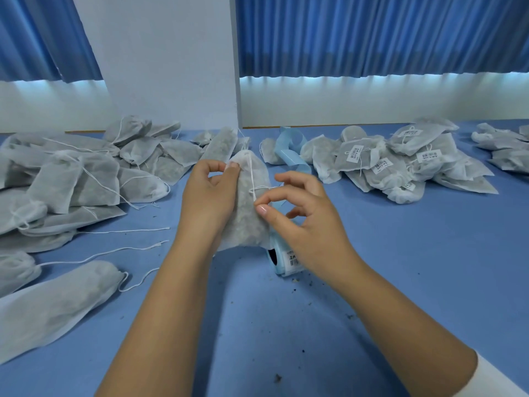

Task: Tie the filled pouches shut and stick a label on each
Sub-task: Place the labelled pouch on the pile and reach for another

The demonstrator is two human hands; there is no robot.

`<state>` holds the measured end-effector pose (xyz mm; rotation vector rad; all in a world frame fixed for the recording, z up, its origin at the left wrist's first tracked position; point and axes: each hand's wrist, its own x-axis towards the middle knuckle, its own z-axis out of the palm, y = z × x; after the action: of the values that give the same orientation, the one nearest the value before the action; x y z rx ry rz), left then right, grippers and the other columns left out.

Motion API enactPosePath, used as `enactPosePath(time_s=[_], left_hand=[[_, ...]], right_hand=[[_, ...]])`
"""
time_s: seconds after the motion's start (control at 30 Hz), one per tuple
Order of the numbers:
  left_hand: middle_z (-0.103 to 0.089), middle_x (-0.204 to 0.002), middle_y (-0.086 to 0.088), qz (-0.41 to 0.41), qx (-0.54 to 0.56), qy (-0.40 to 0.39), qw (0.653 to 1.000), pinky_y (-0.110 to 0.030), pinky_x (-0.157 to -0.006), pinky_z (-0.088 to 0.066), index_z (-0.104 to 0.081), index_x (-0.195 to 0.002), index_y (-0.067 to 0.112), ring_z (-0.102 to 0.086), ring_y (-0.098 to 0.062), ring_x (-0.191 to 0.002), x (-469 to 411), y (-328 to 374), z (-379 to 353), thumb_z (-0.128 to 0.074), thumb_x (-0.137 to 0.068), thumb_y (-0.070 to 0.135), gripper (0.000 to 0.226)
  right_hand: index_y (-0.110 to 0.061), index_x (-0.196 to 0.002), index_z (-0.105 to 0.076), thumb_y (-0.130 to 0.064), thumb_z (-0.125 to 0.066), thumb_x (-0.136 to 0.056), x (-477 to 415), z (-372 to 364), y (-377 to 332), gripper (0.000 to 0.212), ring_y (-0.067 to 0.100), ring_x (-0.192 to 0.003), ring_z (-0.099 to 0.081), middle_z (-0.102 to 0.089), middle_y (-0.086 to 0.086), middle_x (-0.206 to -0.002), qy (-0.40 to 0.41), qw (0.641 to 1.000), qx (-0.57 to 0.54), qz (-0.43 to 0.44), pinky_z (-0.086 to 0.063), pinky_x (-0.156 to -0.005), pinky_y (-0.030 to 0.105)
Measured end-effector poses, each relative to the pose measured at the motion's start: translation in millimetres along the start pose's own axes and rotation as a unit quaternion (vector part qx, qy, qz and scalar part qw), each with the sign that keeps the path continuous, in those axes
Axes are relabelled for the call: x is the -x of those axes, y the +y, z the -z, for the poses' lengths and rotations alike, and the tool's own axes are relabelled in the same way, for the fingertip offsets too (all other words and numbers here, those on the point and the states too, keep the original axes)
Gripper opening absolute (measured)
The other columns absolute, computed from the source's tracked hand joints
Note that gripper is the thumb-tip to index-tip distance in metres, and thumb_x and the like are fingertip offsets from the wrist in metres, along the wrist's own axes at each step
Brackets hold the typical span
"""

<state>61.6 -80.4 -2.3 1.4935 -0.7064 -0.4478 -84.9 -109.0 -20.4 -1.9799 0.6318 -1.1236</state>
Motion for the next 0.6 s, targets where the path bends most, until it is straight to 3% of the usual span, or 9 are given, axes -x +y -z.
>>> enactPosePath(time_s=[0.1, 0.27, 0.33, 0.47, 0.6], left_hand=[[-0.067, -0.085, 0.002, 0.016, -0.019, -0.010, 1.000, -0.039, -0.078, -0.052, -0.062, -0.081, 0.024, -0.062, -0.019, -0.077, 2.0, 3.1, -3.4, -0.061, -0.094, 0.045, 0.025], [-0.070, -0.075, 0.001, 0.070, 0.039, -0.142, 0.987, -0.032, -0.070, -0.055, -0.068, -0.082, 0.019, -0.065, -0.017, -0.070, 7.4, 8.3, 1.3, -0.073, -0.087, 0.035, 0.017], [-0.074, -0.078, -0.002, 0.075, 0.051, -0.187, 0.978, -0.029, -0.064, -0.057, -0.070, -0.093, 0.014, -0.069, -0.017, -0.070, 8.2, 8.6, 4.4, -0.078, -0.082, 0.025, 0.018], [-0.075, -0.084, -0.007, 0.084, 0.067, -0.159, 0.981, -0.028, -0.059, -0.058, -0.068, -0.109, 0.007, -0.071, -0.017, -0.066, 4.9, 6.9, 4.9, -0.079, -0.080, 0.014, 0.032], [-0.071, -0.097, -0.011, 0.080, 0.035, -0.097, 0.991, -0.039, -0.077, -0.057, -0.067, -0.112, 0.005, -0.067, -0.022, -0.076, -4.8, -1.0, 4.6, -0.073, -0.089, 0.023, 0.031]], right_hand=[[-0.037, -0.088, -0.071, -0.022, -0.070, -0.087, 0.1, -0.6, 2.9, 0.015, 0.003, -0.128, -0.040, -0.048, -0.010, -0.126, -0.008, 1.000, 0.006, -0.017, -0.046, -0.092, 0.025], [-0.036, -0.088, -0.072, -0.021, -0.071, -0.087, -3.8, 3.2, 4.6, 0.015, 0.002, -0.118, -0.049, -0.054, -0.009, -0.120, -0.002, 0.999, -0.006, -0.038, -0.044, -0.083, 0.017], [-0.033, -0.088, -0.073, -0.019, -0.071, -0.087, -5.6, 6.0, 4.3, 0.015, 0.002, -0.114, -0.053, -0.057, -0.009, -0.119, -0.006, 0.999, -0.019, -0.041, -0.046, -0.082, 0.018], [-0.030, -0.101, -0.072, -0.014, -0.069, -0.088, -11.0, 22.0, 4.1, 0.021, -0.002, -0.115, -0.054, -0.064, -0.016, -0.117, -0.051, 0.995, -0.055, -0.072, -0.044, -0.094, 0.019], [-0.047, -0.115, -0.055, -0.023, -0.075, -0.079, -16.0, 51.6, 7.8, 0.048, 0.003, -0.105, -0.058, -0.054, -0.012, -0.117, -0.149, 0.970, 0.004, -0.192, -0.048, -0.095, 0.031]])
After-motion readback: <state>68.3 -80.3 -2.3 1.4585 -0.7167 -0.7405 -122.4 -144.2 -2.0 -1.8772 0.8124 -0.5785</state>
